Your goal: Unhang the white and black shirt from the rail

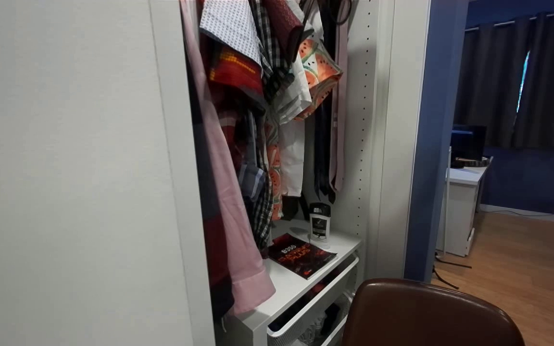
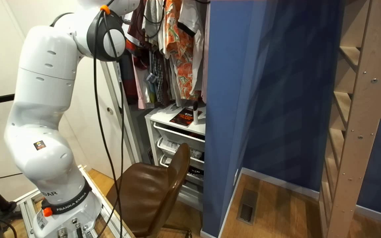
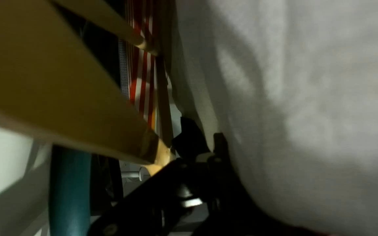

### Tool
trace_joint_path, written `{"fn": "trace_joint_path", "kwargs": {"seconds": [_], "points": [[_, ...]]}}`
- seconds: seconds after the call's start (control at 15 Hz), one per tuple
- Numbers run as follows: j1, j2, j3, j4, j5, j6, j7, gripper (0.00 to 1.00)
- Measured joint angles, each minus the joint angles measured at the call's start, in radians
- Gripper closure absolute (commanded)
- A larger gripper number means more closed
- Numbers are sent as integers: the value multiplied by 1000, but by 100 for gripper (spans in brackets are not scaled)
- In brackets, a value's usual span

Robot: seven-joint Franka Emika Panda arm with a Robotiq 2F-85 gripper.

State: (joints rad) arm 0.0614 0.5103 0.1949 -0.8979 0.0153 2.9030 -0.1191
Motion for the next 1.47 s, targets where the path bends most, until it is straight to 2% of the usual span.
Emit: {"fn": "trace_joint_path", "kwargs": {"seconds": [0.47, 0.67, 0.93, 1.47], "points": [[-54, -49, 63, -50, 20, -17, -7, 95], [-81, -73, 96, -66, 46, 29, -7, 95], [-120, -90, 156, -89, 77, 30, -21, 95], [-235, -173, 277, -142, 123, -117, -146, 95]]}}
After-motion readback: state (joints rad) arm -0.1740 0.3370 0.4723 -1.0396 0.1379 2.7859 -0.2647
